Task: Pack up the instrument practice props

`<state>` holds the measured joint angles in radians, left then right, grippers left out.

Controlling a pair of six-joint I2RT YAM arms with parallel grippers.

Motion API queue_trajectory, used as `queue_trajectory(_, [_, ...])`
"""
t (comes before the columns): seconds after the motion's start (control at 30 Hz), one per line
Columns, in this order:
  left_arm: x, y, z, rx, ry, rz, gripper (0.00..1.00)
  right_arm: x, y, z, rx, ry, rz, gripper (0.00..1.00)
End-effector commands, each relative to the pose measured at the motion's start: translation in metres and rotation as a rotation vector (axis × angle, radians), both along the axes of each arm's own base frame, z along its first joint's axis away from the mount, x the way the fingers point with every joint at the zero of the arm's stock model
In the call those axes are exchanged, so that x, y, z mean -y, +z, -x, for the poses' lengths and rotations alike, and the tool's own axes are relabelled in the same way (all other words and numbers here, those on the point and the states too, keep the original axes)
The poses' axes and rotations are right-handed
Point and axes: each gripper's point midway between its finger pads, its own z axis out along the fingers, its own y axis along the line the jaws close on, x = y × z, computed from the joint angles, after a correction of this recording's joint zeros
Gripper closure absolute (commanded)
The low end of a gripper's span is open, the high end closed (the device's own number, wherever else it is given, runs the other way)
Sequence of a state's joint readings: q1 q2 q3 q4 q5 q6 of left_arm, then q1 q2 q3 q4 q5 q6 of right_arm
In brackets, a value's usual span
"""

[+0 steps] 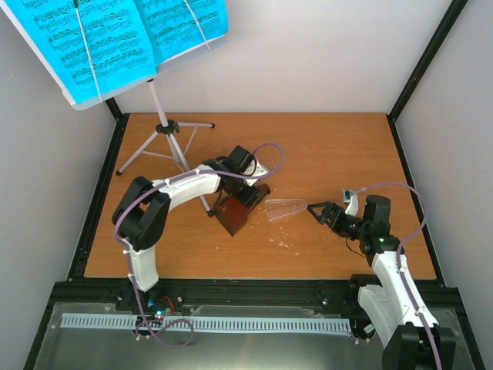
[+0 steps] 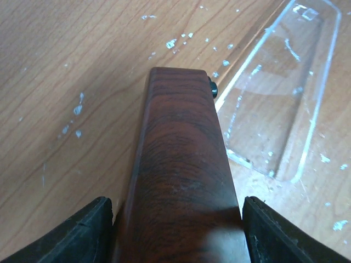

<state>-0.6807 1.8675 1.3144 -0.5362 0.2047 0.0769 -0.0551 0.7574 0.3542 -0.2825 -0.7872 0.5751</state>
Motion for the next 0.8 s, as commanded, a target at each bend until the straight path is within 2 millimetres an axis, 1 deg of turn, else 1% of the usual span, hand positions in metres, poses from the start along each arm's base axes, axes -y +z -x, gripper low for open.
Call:
queue_trajectory(0.0, [0.009,0.049,0.007,0.089,0.004,0.159,0.56,-0.007,0.020,-0.008,0.047,0.013,-0.046,0.00])
queue_trajectory(0.1, [0.009,0.061,0.021,0.105,-0.007,0.247,0.58,-0.016,0.027,-0.011,0.060,0.031,-0.059,0.00])
queue_trajectory(0.17, [0.009,0.069,0.030,0.124,-0.024,0.302,0.58,-0.026,0.033,-0.012,0.073,0.054,-0.054,0.00])
queue_trajectory(0.23, [0.009,0.077,0.039,0.140,-0.047,0.352,0.58,-0.038,0.040,-0.013,0.087,0.085,-0.046,0.00])
queue_trajectory(0.37, [0.010,0.092,0.051,0.181,-0.088,0.441,0.58,-0.073,0.053,-0.016,0.115,0.180,-0.036,0.01])
queue_trajectory(0.47, [0.011,0.098,0.059,0.188,-0.117,0.490,0.58,-0.096,0.054,-0.022,0.119,0.222,0.000,0.03])
queue_trajectory(0.63, [0.013,0.102,0.069,0.179,-0.150,0.528,0.58,-0.136,0.056,-0.024,0.136,0.310,0.027,0.07])
queue_trajectory(0.7, [0.013,0.103,0.071,0.181,-0.158,0.538,0.58,-0.148,0.053,-0.026,0.144,0.326,0.046,0.09])
queue_trajectory(0.77, [0.014,0.106,0.073,0.184,-0.168,0.549,0.58,-0.156,0.047,-0.029,0.139,0.336,0.068,0.13])
